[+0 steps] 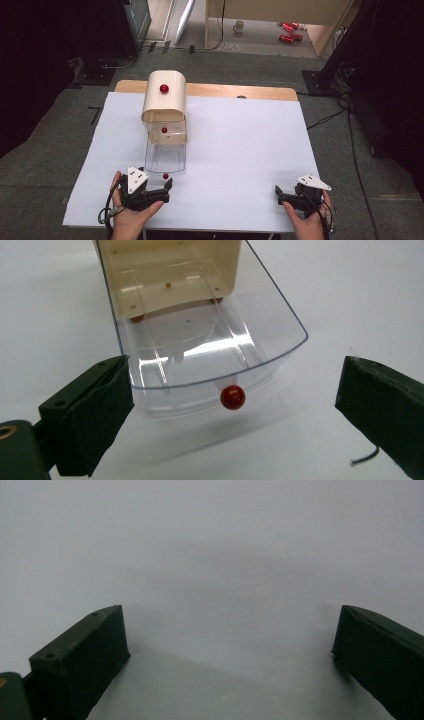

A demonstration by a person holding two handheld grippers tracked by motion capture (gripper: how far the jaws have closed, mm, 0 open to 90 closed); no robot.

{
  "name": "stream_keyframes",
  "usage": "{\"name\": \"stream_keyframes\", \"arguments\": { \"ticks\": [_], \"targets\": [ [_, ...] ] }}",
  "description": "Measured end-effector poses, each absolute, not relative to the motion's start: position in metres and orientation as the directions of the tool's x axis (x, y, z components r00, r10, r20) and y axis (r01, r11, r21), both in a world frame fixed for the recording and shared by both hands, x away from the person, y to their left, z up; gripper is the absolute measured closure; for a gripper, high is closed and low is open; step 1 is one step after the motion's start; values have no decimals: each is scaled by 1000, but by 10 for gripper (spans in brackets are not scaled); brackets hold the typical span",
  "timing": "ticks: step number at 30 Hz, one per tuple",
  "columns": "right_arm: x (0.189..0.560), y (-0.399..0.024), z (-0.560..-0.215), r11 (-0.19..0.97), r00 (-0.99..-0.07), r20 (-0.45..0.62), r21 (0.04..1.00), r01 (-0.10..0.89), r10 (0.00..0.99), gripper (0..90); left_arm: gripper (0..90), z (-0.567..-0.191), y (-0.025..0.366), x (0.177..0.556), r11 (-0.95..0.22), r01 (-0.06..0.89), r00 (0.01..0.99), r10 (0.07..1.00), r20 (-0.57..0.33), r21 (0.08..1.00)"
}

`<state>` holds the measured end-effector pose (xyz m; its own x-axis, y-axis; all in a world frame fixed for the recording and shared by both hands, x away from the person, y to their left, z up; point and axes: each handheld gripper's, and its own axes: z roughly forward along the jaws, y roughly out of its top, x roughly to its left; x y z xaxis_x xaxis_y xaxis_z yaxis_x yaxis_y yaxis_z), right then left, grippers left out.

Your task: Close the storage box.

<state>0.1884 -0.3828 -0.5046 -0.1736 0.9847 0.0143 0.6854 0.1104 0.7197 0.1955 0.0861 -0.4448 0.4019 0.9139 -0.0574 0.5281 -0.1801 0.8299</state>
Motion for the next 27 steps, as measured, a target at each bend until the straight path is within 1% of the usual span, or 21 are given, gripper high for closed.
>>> {"name": "stream_keyframes", "arguments": {
  "ticks": [7, 9, 12, 13, 14, 15, 16, 17, 18, 20, 21, 23, 24, 25, 27],
  "targets": [
    [188, -383, -505, 110, -173, 14, 721, 684, 985, 8, 22, -460, 81, 181, -157, 546, 361, 930, -62, 823],
    [188, -383, -505, 110, -173, 14, 721, 684, 985, 8, 26, -464, 77, 178, -163, 554, 349, 936, -49, 817],
    [188, -383, -505, 110, -173, 14, 720, 685, 985, 9, 67, -471, 72, 173, -172, 552, 328, 944, -23, 816],
    [188, -383, -505, 110, -173, 14, 720, 685, 985, 8, 67, -474, 71, 172, -176, 553, 322, 947, -14, 814],
    [188, -383, -505, 110, -174, 14, 721, 684, 985, 8, 86, -476, 70, 171, -183, 551, 322, 947, -6, 814],
    [188, -383, -505, 110, -174, 15, 720, 685, 985, 9, 139, -478, 69, 172, -187, 552, 317, 948, 3, 813],
    [188, -383, -505, 110, -174, 15, 720, 685, 985, 8, 165, -480, 69, 172, -187, 555, 315, 949, 4, 811],
    [188, -383, -505, 110, -174, 15, 720, 685, 985, 8, 165, -482, 68, 173, -187, 557, 316, 949, 2, 809],
    [188, -383, -505, 110, -174, 15, 720, 685, 985, 8, 249, -483, 67, 174, -186, 556, 317, 949, 1, 810],
    [188, -383, -505, 110, -174, 14, 720, 685, 985, 8, 301, -486, 64, 176, -186, 555, 314, 949, 3, 811],
    [188, -383, -505, 110, -174, 14, 720, 685, 985, 8, 301, -487, 62, 178, -178, 555, 311, 950, -5, 813],
    [188, -383, -505, 110, -174, 14, 720, 685, 985, 8, 364, -488, 60, 181, -172, 559, 307, 952, -9, 811],
    [188, -383, -505, 110, -174, 15, 720, 685, 985, 8, 407, -489, 59, 182, -171, 556, 307, 952, -10, 813],
    [188, -383, -505, 110, -174, 15, 720, 685, 985, 8, 489, -489, 59, 183, -173, 556, 306, 952, -7, 813],
    [188, -383, -505, 111, -175, 14, 720, 685, 984, 8, 512, -490, 58, 185, -170, 563, 304, 953, -11, 808]
  ]
}}
